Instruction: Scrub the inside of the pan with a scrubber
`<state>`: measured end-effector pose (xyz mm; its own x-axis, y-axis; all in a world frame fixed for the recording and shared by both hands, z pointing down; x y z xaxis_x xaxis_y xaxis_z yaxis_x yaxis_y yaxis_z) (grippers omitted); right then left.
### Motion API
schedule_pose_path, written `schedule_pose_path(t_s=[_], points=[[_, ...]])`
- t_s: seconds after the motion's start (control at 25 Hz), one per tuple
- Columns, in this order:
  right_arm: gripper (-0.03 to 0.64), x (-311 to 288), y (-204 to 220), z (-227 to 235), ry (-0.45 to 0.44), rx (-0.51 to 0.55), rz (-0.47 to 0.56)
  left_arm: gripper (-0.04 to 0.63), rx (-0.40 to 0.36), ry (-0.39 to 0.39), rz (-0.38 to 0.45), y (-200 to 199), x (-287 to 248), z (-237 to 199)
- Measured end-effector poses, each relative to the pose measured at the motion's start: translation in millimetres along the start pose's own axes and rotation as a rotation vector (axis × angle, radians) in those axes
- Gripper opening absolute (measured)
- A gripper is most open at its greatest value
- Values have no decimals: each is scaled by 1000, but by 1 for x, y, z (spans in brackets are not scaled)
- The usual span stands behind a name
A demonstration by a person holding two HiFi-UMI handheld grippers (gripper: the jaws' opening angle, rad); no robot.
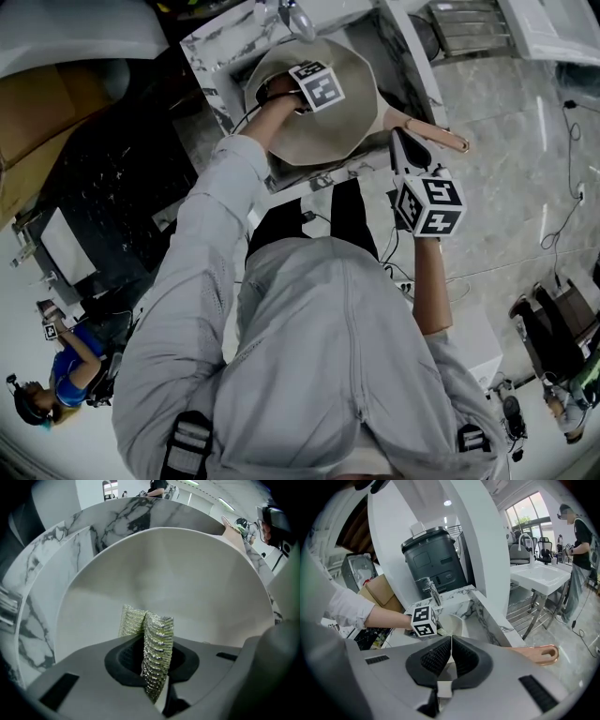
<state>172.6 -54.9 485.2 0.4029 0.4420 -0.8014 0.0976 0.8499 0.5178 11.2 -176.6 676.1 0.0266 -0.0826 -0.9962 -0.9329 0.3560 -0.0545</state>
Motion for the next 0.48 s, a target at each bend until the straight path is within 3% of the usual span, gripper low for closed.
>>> schedule_pose_path(t_s=[0.28, 0.48], points=[[35, -4, -1, 1, -3, -8, -2, 69, -107, -28, 15, -15, 3, 15], [35, -8, -3, -3, -9, -6, 0, 69, -180, -3, 50, -22, 9, 37]])
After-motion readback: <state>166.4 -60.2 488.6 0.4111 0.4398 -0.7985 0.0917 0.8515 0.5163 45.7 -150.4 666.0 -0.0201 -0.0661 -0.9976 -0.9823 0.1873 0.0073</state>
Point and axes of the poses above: the fingertips, and each gripper's own axes: x backward along the fingers, z to its right, y out of its underside, the point moved 5 cm from there along x, backward along the fingers, and after that the axes turned 12 degrees about -z, right-handed, at the moved point
